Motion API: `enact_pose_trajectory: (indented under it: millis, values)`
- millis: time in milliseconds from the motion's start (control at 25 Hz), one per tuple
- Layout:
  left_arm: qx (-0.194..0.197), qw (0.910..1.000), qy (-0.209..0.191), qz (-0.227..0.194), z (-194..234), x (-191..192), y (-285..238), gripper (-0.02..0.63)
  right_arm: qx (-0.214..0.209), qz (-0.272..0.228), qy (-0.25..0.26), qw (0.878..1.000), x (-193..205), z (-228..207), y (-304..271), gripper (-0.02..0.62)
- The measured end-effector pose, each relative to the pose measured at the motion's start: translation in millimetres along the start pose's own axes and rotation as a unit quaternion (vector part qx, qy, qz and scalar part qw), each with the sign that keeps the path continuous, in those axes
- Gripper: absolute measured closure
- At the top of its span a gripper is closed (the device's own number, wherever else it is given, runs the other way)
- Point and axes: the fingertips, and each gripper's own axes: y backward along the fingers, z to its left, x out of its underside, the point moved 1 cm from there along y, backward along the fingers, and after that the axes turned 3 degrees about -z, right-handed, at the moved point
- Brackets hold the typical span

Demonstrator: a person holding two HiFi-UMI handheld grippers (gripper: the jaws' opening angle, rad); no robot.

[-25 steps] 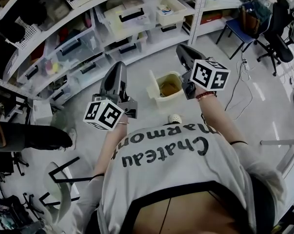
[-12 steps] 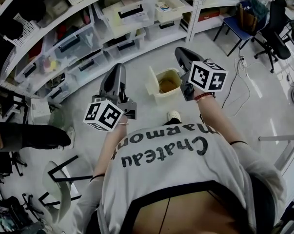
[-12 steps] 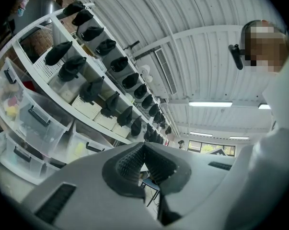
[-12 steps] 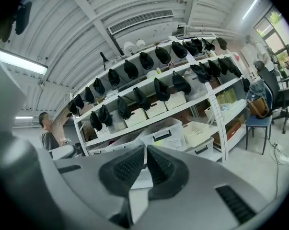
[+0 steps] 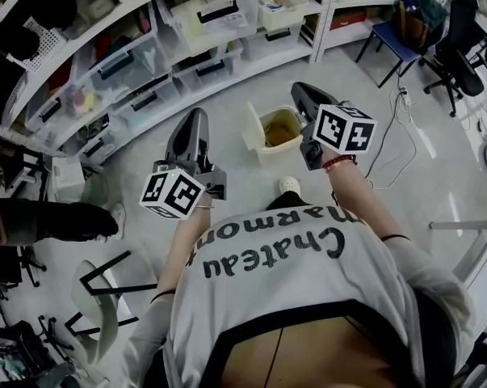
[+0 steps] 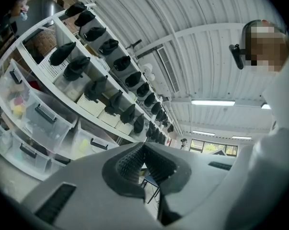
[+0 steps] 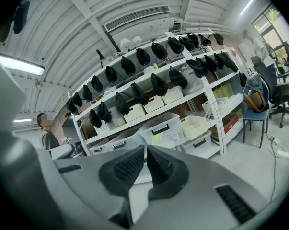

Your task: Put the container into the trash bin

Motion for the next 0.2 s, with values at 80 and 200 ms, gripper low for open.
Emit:
enact_pose_trajectory:
  millis: [80, 200]
  values:
    - [-0.001, 1.0000, 0.001, -0.001, -1.4, 2.2, 0.4, 0.583, 0.002, 0.003, -0.001, 1.000, 2.5, -3.0, 2.1, 0.555]
    - [0.000, 1.0000, 0.002, 0.001, -5.4, 5.8, -0.7, 0.583, 0.004, 0.005, -0.002, 1.000, 3.9, -8.1, 5.1, 0.555]
